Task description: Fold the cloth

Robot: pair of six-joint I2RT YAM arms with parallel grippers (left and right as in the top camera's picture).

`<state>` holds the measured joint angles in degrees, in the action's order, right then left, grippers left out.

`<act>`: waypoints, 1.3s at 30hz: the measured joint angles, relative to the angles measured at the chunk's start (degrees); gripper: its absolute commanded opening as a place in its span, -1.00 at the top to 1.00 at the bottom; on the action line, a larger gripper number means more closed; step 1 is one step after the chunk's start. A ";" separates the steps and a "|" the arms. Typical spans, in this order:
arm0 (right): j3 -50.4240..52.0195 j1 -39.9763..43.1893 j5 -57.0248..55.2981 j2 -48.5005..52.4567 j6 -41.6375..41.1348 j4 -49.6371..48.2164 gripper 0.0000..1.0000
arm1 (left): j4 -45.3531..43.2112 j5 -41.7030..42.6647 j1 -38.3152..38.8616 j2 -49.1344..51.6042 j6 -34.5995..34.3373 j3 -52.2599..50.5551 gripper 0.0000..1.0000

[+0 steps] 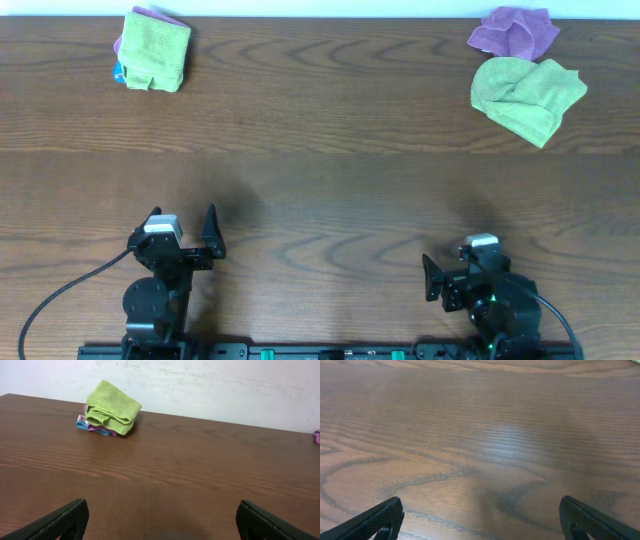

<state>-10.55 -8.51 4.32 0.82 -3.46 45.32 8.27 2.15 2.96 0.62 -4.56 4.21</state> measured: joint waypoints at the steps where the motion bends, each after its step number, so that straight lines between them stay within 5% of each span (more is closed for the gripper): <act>1: 0.00 -0.02 0.00 0.00 0.00 0.02 -0.98 | 0.00 0.00 0.00 0.00 0.00 0.00 -0.91; 24: 0.00 0.00 0.00 0.00 0.00 -0.13 -0.98 | 0.02 -0.02 0.00 0.00 0.00 0.00 -0.90; 28: 0.39 0.00 -0.07 0.02 -0.48 -8.02 -0.99 | 0.00 0.00 0.00 0.00 0.00 0.00 -0.90; 32: 0.50 0.00 -1.11 -0.04 -9.79 -21.11 -0.99 | 0.00 -0.02 0.00 0.00 0.00 0.00 -0.90; 39: 0.59 0.00 -9.73 -0.15 -23.43 -27.74 -0.99 | 0.00 -0.02 0.00 0.00 0.00 0.00 -0.91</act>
<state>-9.96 -8.51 -5.41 0.67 -26.89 17.58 8.27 2.13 2.96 0.62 -4.56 4.21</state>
